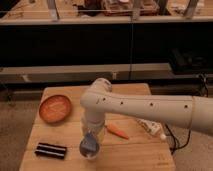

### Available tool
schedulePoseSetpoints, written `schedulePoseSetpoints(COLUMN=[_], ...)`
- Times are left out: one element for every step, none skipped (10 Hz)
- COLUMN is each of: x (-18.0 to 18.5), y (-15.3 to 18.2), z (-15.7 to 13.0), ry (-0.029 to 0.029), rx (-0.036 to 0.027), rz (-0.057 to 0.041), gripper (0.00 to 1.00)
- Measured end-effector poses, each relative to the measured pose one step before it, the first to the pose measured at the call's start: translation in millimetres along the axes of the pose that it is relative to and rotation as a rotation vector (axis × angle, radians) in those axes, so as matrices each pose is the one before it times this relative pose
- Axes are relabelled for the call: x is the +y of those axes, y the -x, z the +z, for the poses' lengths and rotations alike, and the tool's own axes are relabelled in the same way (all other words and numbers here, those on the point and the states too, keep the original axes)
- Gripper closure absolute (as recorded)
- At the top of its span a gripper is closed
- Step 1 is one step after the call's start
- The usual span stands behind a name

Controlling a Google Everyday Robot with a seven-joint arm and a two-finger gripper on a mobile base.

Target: Place the white sponge in the ceramic cup

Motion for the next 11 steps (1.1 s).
schedulePoseSetpoints(x=[1.29,1.22,0.41,-2.21,-1.64,-1.06,0.17,-2.0,-0.98,-0.97,-1.09], y=[2.25,1.99,0.96,3.35,2.24,1.33,0.94,1.37,0.9,0.9,0.66], z=[1.97,1.04,0.44,0.41,0.52,0.4,0.6,0.37,0.31,0.16,-0.1], ry=[0.00825,0.0022,0.00092,0.00178,0.00287,0.00257,0.00813,0.0011,0.00375,0.00249,0.00064], rx=[-0.0046,-0.005,-0.00193,-0.003,-0.002,-0.00262,-0.00294,-0.00499,-0.00265,-0.00359,-0.00271], rz=[-0.00322,-0.00228,-0.00391,-0.01515,-0.01142,-0.01138,-0.01025,-0.00911,-0.00655,-0.0056,-0.0045], gripper=[1.0,1.0,1.0,0.98,0.93,0.83,0.73,0.61,0.53,0.43,0.32])
